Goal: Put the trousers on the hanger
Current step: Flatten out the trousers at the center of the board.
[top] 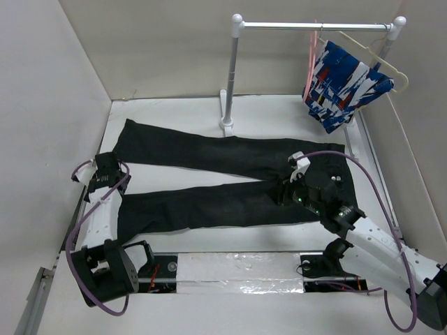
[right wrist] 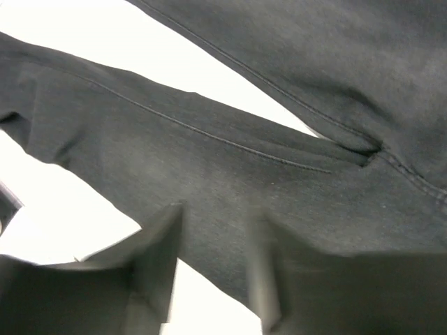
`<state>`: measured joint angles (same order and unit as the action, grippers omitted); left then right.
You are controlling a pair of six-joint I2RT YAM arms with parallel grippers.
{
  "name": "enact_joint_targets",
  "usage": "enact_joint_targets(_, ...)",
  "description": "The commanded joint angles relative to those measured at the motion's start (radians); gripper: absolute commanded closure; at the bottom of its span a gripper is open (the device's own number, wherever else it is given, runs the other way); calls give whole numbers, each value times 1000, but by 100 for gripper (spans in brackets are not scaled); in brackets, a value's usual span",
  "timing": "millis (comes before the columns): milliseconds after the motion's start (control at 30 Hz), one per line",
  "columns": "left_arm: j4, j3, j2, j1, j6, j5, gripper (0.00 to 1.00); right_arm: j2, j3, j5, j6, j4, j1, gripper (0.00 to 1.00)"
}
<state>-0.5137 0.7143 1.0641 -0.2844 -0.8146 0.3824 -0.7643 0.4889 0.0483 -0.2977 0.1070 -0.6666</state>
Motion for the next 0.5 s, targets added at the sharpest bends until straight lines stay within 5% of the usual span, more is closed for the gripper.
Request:
enact_joint_targets(0,9,-4,92,-4,-17,16,27,36,-7,9,3,13,-10,47)
enact_joint_targets(167,63,42,265,-4,-47,81,36,65,-19,5,3,33,-10,42)
enact_joint_targets(267,72,89,362,-4,-46,66,64,69,-27,-7,5,33,-10,42)
enact_joint_targets(300,76,97,381,-4,-44,61,85,71,-30,-11,5,33,-10,42)
enact_joint_targets(333,93,108,396,-4,-40,55,95,71,-30,-18,5,33,-10,42)
enact_joint_targets(467,139,218,441,10,-15,3,100,51,-29,-44,6,13,-10,44)
